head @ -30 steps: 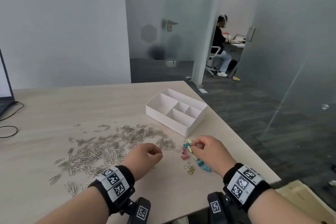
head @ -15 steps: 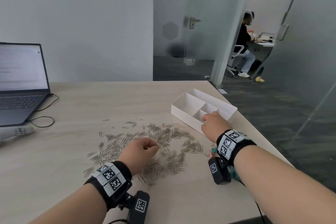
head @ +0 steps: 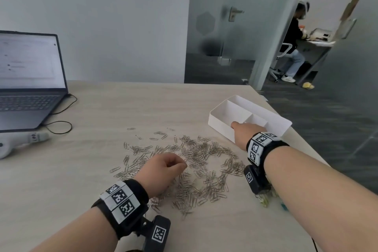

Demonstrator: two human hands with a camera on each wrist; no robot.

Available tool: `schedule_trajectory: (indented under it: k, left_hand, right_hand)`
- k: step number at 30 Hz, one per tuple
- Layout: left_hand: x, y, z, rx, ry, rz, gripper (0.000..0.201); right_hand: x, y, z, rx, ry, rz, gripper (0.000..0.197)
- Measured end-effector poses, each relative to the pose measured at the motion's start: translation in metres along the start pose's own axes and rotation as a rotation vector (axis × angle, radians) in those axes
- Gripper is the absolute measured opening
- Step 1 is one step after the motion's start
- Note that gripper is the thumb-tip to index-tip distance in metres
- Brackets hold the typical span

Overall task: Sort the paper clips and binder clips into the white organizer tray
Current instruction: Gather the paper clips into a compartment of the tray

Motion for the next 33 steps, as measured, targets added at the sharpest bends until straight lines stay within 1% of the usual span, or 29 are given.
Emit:
schedule_trajectory:
  k: [3, 6, 12, 15, 18, 23, 26, 30, 33]
  left_hand:
    - [0.000, 0.002, 0.000, -0.009, -0.001, 0.009, 0.012]
    - [-0.001, 0.004, -0.001, -0.014, -0.002, 0.030, 0.012]
    - [-0.004, 0.006, 0.003, -0.031, 0.011, 0.032, 0.011]
    - [-0.003, 0.009, 0.006, -0.032, 0.021, 0.058, 0.013]
    - [-0.003, 0.013, 0.009, -0.014, 0.020, 0.078, 0.013]
    - [-0.008, 0.021, 0.015, -0.002, 0.031, 0.068, 0.014]
    - [-0.008, 0.025, 0.017, 0.003, 0.027, 0.057, 0.015]
    - [-0.008, 0.027, 0.019, 0.004, 0.022, 0.027, 0.014]
    - [-0.005, 0.033, 0.019, 0.036, -0.014, -0.059, 0.011]
  right_hand:
    - [-0.002, 0.002, -0.006, -0.002, 0.026, 0.032, 0.032]
    - [-0.007, 0.005, -0.009, 0.039, 0.044, 0.017, 0.029]
    - [-0.037, 0.017, -0.009, 0.153, 0.155, 0.015, 0.037]
    - [-0.052, 0.021, -0.012, 0.168, 0.223, 0.043, 0.043]
    - [-0.061, 0.022, -0.015, 0.161, 0.259, 0.057, 0.047]
    - [-0.066, 0.018, -0.014, 0.140, 0.250, 0.069, 0.049]
    - [-0.063, 0.015, -0.015, 0.123, 0.226, 0.034, 0.051]
    - [-0.058, 0.019, -0.019, 0.070, 0.184, -0.106, 0.055]
    - [-0.049, 0.037, -0.014, 0.112, 0.140, -0.220, 0.045]
Point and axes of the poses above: each hand's wrist, its own z-axis away from the middle knuckle, its own y-axis out of the back of the hand, x = y × z, the point moved 4 cm from there along -z, towards the middle knuckle, and after that the axes turned 3 degrees about -y, right-handed, at the moved point
